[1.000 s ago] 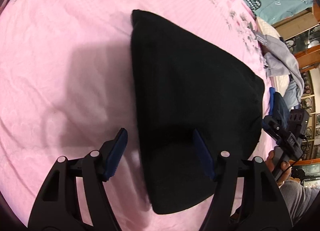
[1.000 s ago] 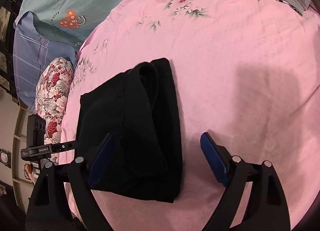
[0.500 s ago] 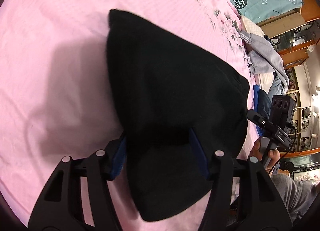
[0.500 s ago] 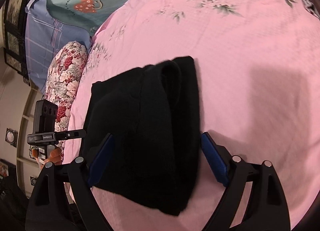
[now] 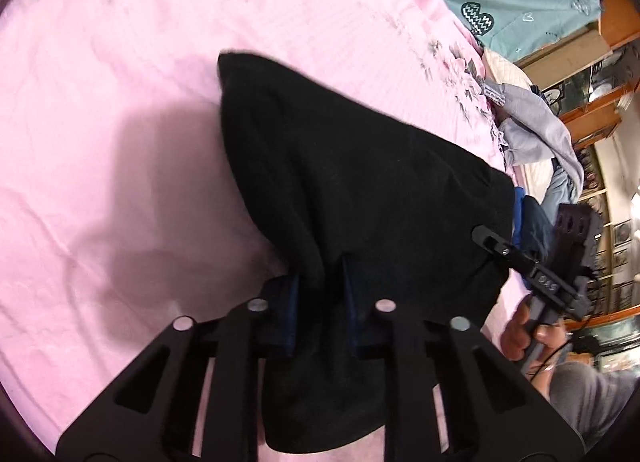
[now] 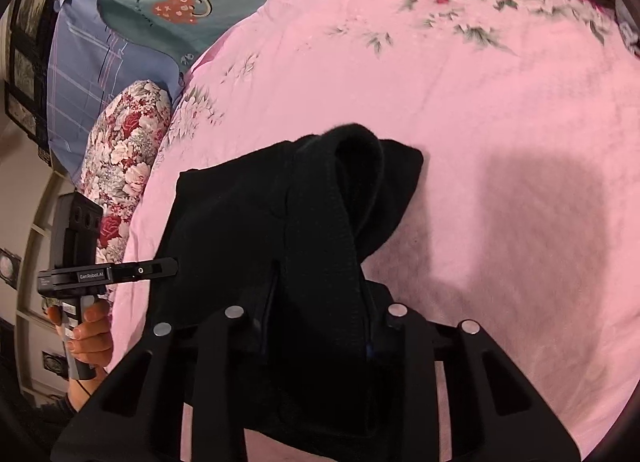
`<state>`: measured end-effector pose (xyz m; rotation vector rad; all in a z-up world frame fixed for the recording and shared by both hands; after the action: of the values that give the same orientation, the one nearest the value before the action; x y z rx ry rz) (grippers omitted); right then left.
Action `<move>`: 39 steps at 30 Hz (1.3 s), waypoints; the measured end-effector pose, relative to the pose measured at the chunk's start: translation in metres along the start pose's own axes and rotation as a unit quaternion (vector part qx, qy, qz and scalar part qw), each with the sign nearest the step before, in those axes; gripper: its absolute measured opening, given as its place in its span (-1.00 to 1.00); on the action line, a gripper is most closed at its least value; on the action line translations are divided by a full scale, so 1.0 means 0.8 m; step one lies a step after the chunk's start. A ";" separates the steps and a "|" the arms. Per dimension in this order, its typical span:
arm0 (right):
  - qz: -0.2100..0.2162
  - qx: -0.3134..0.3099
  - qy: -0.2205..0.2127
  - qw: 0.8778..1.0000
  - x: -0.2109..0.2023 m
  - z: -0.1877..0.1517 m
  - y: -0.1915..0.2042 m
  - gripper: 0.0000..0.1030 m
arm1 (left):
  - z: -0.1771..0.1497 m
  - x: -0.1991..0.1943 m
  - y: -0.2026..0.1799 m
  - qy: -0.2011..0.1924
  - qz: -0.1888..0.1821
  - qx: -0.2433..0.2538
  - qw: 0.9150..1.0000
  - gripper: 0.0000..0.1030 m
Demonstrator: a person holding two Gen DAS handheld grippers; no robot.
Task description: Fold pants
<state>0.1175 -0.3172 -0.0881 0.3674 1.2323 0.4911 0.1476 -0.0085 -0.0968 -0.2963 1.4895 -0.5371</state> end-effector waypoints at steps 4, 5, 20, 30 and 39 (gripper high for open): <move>-0.012 -0.040 -0.022 0.999 -0.029 0.010 0.044 -0.44 | -0.009 -0.043 -0.024 -0.052 0.009 0.026 0.998 -0.71; -0.012 -0.054 -0.027 0.998 -0.036 0.013 0.057 -0.44 | -0.010 -0.052 -0.029 -0.065 0.017 0.030 0.997 -0.71; -0.011 -0.224 -0.152 0.963 -0.047 0.192 0.266 -0.44 | 0.101 -0.240 0.010 -0.270 0.129 0.002 0.954 -0.71; -0.069 -0.185 -0.064 0.978 0.152 0.296 0.200 -0.36 | 0.198 -0.102 0.164 -0.170 0.201 -0.088 0.961 -0.26; -0.095 -0.143 -0.047 0.984 0.152 0.287 0.149 0.03 | 0.168 -0.131 0.193 -0.196 0.247 -0.140 0.939 0.31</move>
<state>0.3482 -0.1516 -0.0557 0.0277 1.0740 0.4712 0.3050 0.1579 -0.0745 -0.2218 1.1853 0.1377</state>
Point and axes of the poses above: each gripper's, at about its wrist camera, not at the fingertips, and x roughly the way its jaws point, y to its left, z to its top, the point moved 1 cm from there along x, roughly the way its jaws point, and after that the axes turned 13 degrees about y, right-handed, at the moved point
